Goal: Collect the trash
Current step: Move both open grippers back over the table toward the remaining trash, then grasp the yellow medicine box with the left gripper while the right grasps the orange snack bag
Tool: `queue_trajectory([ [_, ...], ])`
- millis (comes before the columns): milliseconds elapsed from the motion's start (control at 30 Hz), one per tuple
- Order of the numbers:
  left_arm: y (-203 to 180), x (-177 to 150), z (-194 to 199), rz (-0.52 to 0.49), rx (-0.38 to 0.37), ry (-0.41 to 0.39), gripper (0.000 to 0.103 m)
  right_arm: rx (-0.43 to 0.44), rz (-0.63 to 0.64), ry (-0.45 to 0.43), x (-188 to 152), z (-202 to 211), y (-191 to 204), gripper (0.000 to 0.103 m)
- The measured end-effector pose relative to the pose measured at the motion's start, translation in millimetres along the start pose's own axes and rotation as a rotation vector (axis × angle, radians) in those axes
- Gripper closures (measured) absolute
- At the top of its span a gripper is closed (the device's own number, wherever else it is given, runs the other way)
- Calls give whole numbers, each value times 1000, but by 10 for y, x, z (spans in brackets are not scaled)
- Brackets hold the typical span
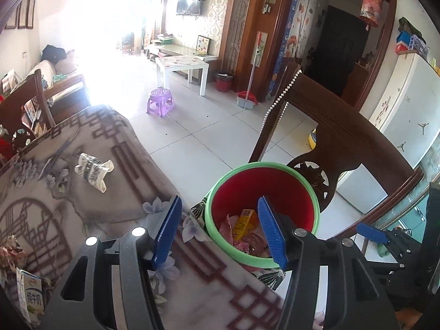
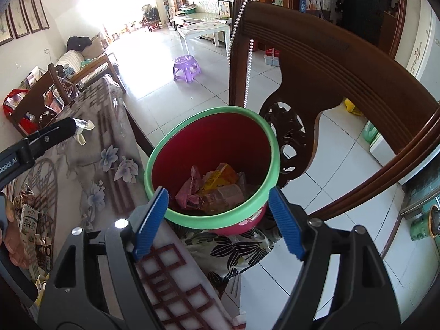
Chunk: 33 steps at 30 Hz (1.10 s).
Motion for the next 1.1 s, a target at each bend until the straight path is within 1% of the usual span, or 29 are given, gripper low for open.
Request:
queue_trajectory([
  [200,392,-285,366,89,38,-13,48,37,56,14,-152,30,407,28],
  [300,610,-517,525,123,74,-7,48,53,99,28,-264,47,660,28],
  [467,1079,-941,771,219,120,24,48,87,164,51,-453,91,1087,27],
  [533,1284,-1116,889,251,140,31,48,105,194,58,-535,111,1273,26],
  [633,1538,-1356,1063,271,165,41,48,132,236,72,-676,140,1542,23],
  [700,1722,-1534,1179,263,171,48,48,150,256,85,-775,157,1692,21],
  [733,1797,-1619,1216,250,162,60,48,160,265,97,-830,160,1769,21],
  [867,1991,-1966,1379,166,143,137,47,200,304,149,-1071,178,2047,21],
  [900,2008,-2037,1425,147,139,150,47,205,315,159,-1140,184,2108,21],
  [1033,1919,-2312,1539,74,55,222,47,214,321,201,-1353,196,2241,20],
  [1100,1856,-2444,1531,25,32,259,47,208,314,219,-1435,196,2265,20],
])
Point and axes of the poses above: each gripper's, at about its wrist camera, not at the fingertips, and z roughly against the way its jaws point, y to its left, x to its top, the point moved 1 cm from there along -z, roughly the way its jaws point, and after that the axes turned 4 degrees about -z, right-handed, at the moved point
